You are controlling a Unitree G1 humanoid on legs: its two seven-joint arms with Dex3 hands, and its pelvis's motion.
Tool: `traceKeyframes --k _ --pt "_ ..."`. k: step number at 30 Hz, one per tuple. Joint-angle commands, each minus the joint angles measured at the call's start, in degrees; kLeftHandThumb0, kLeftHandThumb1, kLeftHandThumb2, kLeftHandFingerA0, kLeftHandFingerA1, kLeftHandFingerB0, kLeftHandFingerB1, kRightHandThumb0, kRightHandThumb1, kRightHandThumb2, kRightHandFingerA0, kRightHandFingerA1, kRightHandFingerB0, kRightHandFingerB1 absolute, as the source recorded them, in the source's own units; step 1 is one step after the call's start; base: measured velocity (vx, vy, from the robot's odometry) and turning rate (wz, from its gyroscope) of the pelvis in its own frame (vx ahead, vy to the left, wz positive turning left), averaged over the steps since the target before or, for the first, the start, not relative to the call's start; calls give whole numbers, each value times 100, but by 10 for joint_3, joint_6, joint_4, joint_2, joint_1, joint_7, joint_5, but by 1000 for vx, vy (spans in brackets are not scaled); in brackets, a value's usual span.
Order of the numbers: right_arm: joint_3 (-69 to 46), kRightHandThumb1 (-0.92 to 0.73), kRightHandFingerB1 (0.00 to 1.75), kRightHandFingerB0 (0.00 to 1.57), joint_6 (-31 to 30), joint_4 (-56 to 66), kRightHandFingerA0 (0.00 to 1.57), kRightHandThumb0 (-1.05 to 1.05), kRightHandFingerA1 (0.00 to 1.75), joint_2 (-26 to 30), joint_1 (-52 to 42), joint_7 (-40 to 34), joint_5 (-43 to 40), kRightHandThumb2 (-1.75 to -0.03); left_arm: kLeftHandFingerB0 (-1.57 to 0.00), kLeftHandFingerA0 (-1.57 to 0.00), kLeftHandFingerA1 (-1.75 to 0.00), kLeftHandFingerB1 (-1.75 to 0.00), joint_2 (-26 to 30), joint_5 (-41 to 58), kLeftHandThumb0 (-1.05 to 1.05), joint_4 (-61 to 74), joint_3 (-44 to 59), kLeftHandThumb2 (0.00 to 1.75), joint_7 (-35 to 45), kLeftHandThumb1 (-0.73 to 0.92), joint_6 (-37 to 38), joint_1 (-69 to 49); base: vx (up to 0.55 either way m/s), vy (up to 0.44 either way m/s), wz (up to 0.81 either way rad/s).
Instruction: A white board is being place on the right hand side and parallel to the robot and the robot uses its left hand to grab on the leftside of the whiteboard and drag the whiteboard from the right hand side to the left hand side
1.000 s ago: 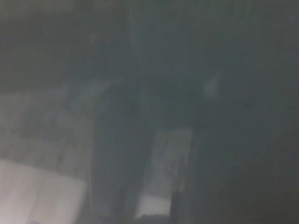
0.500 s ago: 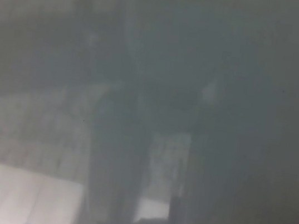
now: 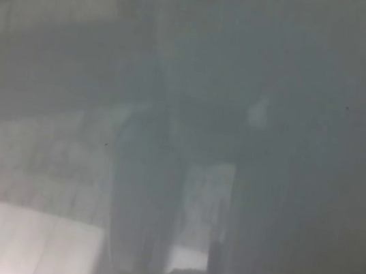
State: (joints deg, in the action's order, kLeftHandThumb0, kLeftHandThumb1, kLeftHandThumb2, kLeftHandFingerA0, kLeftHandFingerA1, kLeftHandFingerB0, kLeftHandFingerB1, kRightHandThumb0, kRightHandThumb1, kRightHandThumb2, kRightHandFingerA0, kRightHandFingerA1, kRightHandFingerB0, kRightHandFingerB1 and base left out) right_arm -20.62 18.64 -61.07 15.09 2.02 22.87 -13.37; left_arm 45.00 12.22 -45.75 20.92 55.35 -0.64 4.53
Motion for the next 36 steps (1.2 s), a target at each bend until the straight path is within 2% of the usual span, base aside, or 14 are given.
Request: traceKeyframes --k 1,11,16,18,21,22,24,26,27,28,31,32,34,36 --pt "-4 -64 60 72 4 -6 88 -82 83 3 -12 4 -5 -59 0 0 -13 0 -86 -3 -66 23 38 83 -132 64 68 -145 0 0 0" --pt "-14 -65 61 68 -3 0 80 -77 83 1 -33 12 -17 -59 0 -2 -25 0 -173 -39 -51 25 15 76 -186 60 159 -292 0 0 1" --pt "-8 -65 60 67 8 2 79 -79 81 1 -49 10 -9 -59 0 -61 -54 -16 -198 -98 -50 18 -35 64 -268 76 160 -308 0 0 0" --pt "-8 -45 66 62 8 4 80 -80 83 -2 -50 7 -9 -90 0 -38 -35 -22 -208 -107 -53 16 -41 63 -303 76 159 -303 0 0 0" --pt "-7 -66 59 65 14 -1 74 -78 80 -3 -49 9 -8 -60 -1 -37 -53 -21 -215 -86 -58 -46 -38 92 -310 66 129 -260 0 0 0" --pt "-8 -64 60 65 14 -1 71 -80 78 -3 -49 9 -9 -60 0 -35 -34 -24 -221 -62 -51 -49 -26 63 -295 78 105 -254 0 0 0" --pt "-7 -65 59 65 13 -2 73 -80 79 -2 -47 6 -7 -60 -2 -19 -34 -11 -218 -53 -48 -75 -24 72 -273 78 116 -241 0 0 0" --pt "-5 -48 66 59 21 -2 77 -76 82 -2 -49 2 -3 -101 0 -1 -36 -20 -210 -63 -60 -111 -29 91 -269 62 146 -233 0 0 0" --pt "-3 -65 59 64 23 -2 82 -79 80 -2 -49 1 -1 -58 -1 -2 -35 -21 -210 -65 -60 -115 -30 90 -274 61 147 -231 0 0 0" --pt "-1 -45 66 63 26 -3 81 -82 82 -1 -49 -2 3 -90 -1 -33 -34 -16 -210 -63 -50 -122 -29 67 -278 80 144 -226 0 0 0" --pt "-1 -44 66 63 26 -6 81 -83 81 -3 -45 1 -1 -88 0 -16 -28 -21 -207 -58 -54 -133 -26 64 -271 81 148 -219 0 0 0" --pt "-1 -63 60 67 25 -8 81 -82 79 -3 -42 1 -2 -59 0 -24 -30 -21 -205 -60 -54 -136 -28 64 -272 81 150 -214 0 0 0" --pt "2 -45 65 63 28 -10 82 -83 82 -1 -39 -1 2 -90 -2 -16 -33 -11 -202 -60 -52 -140 -30 72 -259 78 162 -212 0 0 0" --pt "-2 -63 60 69 20 -6 78 -80 81 -3 -37 2 -6 -59 -2 -30 -36 -19 -203 -55 -52 -126 -28 64 -265 77 144 -214 0 0 0"
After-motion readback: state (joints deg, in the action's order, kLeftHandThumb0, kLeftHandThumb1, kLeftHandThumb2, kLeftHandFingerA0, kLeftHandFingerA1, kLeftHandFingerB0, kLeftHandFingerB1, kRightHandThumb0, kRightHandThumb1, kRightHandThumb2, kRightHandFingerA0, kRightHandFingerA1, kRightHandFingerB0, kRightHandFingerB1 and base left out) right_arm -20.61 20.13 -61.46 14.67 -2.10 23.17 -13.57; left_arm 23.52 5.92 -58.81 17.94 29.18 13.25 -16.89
